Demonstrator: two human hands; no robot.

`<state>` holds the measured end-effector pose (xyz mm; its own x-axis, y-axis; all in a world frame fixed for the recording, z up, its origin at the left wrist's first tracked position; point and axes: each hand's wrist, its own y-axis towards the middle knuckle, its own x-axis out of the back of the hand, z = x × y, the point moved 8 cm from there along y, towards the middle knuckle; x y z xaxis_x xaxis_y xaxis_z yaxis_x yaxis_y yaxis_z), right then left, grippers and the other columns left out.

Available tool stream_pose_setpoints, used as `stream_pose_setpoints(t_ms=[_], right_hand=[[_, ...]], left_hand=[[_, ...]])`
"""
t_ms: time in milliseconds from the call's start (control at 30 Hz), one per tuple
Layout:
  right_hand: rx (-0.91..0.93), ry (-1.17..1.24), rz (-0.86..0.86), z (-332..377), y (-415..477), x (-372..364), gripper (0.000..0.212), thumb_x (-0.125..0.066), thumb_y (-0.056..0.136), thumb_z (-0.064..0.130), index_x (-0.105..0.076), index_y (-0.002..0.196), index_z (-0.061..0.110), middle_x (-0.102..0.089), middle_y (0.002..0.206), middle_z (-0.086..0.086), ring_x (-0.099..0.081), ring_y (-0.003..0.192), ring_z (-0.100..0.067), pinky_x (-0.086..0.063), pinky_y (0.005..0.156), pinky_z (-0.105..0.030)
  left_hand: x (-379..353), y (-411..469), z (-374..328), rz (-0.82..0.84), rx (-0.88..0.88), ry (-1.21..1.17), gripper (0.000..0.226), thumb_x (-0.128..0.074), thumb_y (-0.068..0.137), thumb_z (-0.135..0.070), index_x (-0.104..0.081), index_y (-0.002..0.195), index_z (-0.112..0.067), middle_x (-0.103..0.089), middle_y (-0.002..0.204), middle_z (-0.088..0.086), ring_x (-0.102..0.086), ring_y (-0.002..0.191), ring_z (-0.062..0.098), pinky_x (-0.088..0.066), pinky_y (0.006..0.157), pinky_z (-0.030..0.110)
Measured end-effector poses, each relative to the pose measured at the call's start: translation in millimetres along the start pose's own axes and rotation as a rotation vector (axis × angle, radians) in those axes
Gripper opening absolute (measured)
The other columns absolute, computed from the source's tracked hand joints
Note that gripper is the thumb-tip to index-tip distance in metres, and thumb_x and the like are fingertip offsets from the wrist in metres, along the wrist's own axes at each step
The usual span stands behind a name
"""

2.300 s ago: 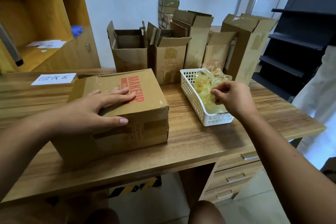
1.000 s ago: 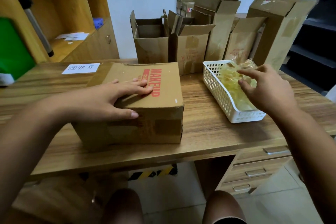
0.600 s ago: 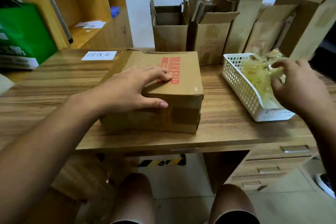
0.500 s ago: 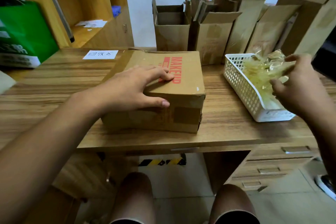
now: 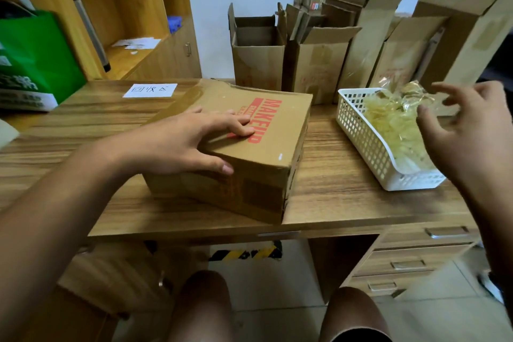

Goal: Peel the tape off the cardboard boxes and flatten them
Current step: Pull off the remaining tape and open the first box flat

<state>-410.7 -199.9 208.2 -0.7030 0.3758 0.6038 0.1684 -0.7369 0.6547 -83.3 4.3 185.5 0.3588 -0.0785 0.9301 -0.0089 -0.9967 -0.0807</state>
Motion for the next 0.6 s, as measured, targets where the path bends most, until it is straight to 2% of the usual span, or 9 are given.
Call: stream_pose_setpoints(t_ms=[100,200,267,367,400,467,500,567,600], right_hand=[[0.141,0.193,0.032,34.5,-6.9,-11.9,0.036,-0.052,0.093,0.039,-0.063,0.125,0.028,-0.052,0.109,0.009,-0.059,0.096,-0.013,-0.053,0.083,-0.037],[0.192,0.361,0.257,65.9,-18.0,-54.7,0.036,-0.058,0.099,0.023,-0.059,0.135,0.026,-0.056,0.125,0.011,-0.056,0.116,-0.005,-0.048,0.098,-0.025],[0.134,0.469,0.419,78.7,-27.5,-87.6,0.044,-0.058,0.102,0.019,-0.051,0.145,0.026,-0.053,0.139,0.011,-0.049,0.128,-0.002,-0.042,0.107,-0.022],[-0.058,0.668,0.602,83.2,-37.3,-125.6,0.054,-0.055,0.104,0.017,-0.039,0.154,0.026,-0.048,0.151,0.003,-0.044,0.14,-0.01,-0.038,0.116,-0.031],[-0.124,0.727,0.631,81.4,-38.8,-132.6,0.055,-0.055,0.104,0.018,-0.038,0.155,0.027,-0.049,0.151,0.002,-0.045,0.139,-0.01,-0.038,0.116,-0.032],[-0.192,0.783,0.65,76.5,-40.3,-138.9,0.053,-0.055,0.103,0.019,-0.042,0.153,0.029,-0.055,0.145,0.004,-0.051,0.132,-0.006,-0.041,0.113,-0.03],[-0.193,0.791,0.654,74.4,-41.7,-139.6,0.049,-0.056,0.102,0.019,-0.046,0.149,0.029,-0.059,0.14,0.007,-0.055,0.127,-0.003,-0.044,0.109,-0.029],[-0.178,0.802,0.668,72.9,-48.4,-138.3,0.042,-0.056,0.101,0.018,-0.055,0.141,0.031,-0.066,0.129,0.014,-0.06,0.118,0.001,-0.047,0.1,-0.027],[-0.177,0.808,0.668,72.3,-52.4,-135.9,0.041,-0.056,0.101,0.017,-0.057,0.137,0.035,-0.067,0.126,0.016,-0.061,0.116,0.002,-0.048,0.098,-0.027]], left_hand=[[4.7,-5.2,-0.4,0.027,-0.002,-0.023,0.062,-0.071,0.078,-0.051,-0.041,0.129,-0.068,-0.022,0.156,-0.037,-0.005,0.152,0.004,-0.007,0.124,0.054],[10.6,-6.3,-0.6,0.038,-0.016,-0.015,0.065,-0.075,0.08,-0.033,-0.044,0.126,-0.068,-0.028,0.152,-0.04,-0.01,0.148,-0.007,-0.012,0.124,0.043],[14.3,-11.4,1.2,0.041,-0.03,-0.003,0.069,-0.077,0.081,-0.025,-0.045,0.126,-0.066,-0.031,0.149,-0.042,-0.013,0.143,-0.016,-0.016,0.119,0.034],[17.0,-8.0,9.7,0.008,0.003,0.05,0.076,-0.076,0.084,-0.013,-0.045,0.134,-0.061,-0.031,0.148,-0.043,-0.015,0.14,-0.02,-0.018,0.112,0.023],[12.2,-10.7,15.6,0.034,0.029,0.021,0.074,-0.073,0.087,-0.011,-0.045,0.139,-0.056,-0.032,0.15,-0.039,-0.018,0.142,-0.016,-0.021,0.112,0.023],[-0.9,-24.6,29.3,0.108,0.002,-0.037,0.061,-0.06,0.098,-0.013,-0.04,0.15,-0.04,-0.034,0.158,-0.018,-0.024,0.148,0.003,-0.025,0.12,0.032],[-0.5,-22.7,34.7,0.096,0.03,0.015,0.059,-0.053,0.101,-0.009,-0.041,0.15,-0.039,-0.037,0.158,-0.014,-0.028,0.147,0.008,-0.026,0.12,0.035],[17.8,-16.6,25.1,-0.036,0.074,0.081,0.072,-0.046,0.096,0.005,-0.05,0.138,-0.054,-0.043,0.149,-0.029,-0.033,0.141,-0.004,-0.03,0.115,0.028],[27.0,-17.3,16.5,-0.092,0.102,0.059,0.073,-0.047,0.096,0.004,-0.053,0.131,-0.06,-0.044,0.144,-0.036,-0.035,0.137,-0.009,-0.031,0.11,0.024]])
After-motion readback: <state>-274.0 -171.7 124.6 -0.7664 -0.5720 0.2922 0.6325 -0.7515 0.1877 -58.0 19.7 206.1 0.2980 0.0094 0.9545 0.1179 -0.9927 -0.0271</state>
